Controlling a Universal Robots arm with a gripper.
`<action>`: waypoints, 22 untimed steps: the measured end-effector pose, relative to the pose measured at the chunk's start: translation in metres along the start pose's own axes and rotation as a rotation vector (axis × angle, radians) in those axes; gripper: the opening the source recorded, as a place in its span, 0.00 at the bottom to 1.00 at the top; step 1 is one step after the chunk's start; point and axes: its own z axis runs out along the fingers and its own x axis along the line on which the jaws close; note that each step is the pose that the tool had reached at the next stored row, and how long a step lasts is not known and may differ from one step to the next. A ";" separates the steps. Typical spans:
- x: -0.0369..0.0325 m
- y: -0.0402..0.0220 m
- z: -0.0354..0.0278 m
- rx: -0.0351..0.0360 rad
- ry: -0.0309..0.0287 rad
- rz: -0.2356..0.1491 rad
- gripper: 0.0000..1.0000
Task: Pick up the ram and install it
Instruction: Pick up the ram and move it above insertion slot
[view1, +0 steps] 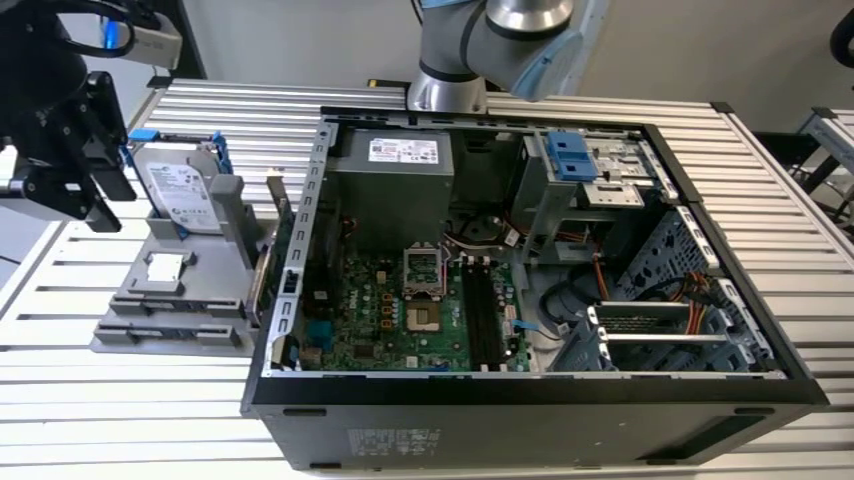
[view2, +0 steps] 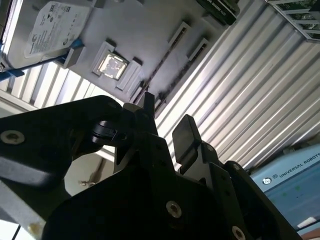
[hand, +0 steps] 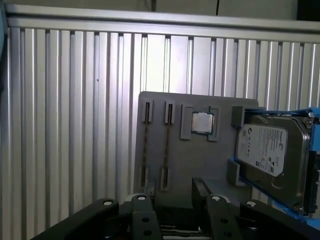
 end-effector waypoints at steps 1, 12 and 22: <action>0.0008 0.0000 0.0018 -0.0001 0.0000 0.000 1.00; 0.0072 0.0014 0.0213 -0.0007 0.0005 0.002 1.00; 0.0101 0.0013 0.0367 -0.0095 0.0004 0.003 1.00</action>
